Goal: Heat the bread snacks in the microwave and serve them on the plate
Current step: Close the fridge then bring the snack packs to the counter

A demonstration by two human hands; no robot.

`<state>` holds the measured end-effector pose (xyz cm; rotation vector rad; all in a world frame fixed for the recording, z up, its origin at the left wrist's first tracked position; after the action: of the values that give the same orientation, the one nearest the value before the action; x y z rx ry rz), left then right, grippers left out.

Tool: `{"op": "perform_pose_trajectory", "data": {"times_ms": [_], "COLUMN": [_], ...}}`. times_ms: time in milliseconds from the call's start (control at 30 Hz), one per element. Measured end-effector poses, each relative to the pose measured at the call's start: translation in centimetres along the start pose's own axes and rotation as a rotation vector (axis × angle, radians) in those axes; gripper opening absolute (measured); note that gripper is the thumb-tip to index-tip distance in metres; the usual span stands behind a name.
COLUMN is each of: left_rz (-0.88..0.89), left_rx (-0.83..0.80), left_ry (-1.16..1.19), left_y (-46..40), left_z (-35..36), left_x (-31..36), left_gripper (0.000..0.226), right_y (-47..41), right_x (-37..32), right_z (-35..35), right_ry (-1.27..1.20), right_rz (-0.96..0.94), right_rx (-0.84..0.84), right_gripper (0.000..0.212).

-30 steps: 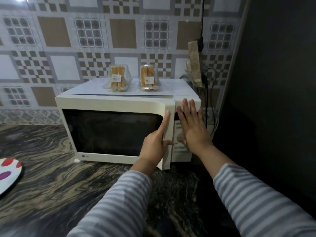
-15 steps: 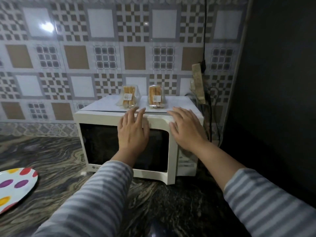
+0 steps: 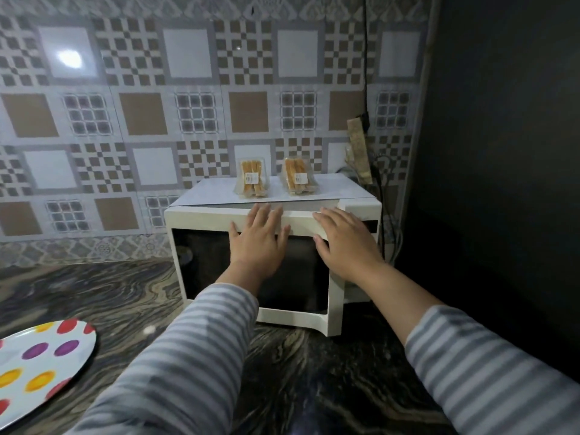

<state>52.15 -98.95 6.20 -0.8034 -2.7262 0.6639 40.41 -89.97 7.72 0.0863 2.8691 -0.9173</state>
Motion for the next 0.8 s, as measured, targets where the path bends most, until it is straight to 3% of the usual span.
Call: {"op": "perform_pose_trajectory", "data": {"times_ms": [367, 500, 667, 800], "left_rz": [0.177, 0.182, 0.101, 0.098], "left_rx": [-0.047, -0.038, -0.08, -0.047], "left_ry": [0.106, 0.104, 0.093, 0.128], "left_y": [6.1, 7.5, 6.7, 5.2], "left_z": [-4.7, -7.5, -10.7, -12.4], "left_x": [-3.1, -4.6, -6.2, -6.3], "left_gripper": [0.049, 0.047, 0.047, 0.039], "right_y": [5.3, 5.4, 4.3, 3.2], "right_x": [-9.3, -12.2, -12.2, -10.3], "right_z": [-5.0, -6.7, -7.4, -6.3], "right_ry": [0.091, 0.035, -0.17, -0.178], "right_rz": [0.103, 0.145, 0.3, 0.378], "right_rx": [0.139, 0.15, 0.103, 0.024], "right_gripper": [0.032, 0.039, 0.043, 0.042]}}
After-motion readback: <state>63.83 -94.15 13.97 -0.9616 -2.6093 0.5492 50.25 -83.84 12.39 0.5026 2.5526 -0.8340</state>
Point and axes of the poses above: each hand's wrist, its own y-axis away from the middle knuckle, its own z-axis out of the palm, x = y × z, the point moved 9 cm from there along -y, towards the middle knuckle, and after that the axes turned 7 degrees about -y, right-handed, at the moved point
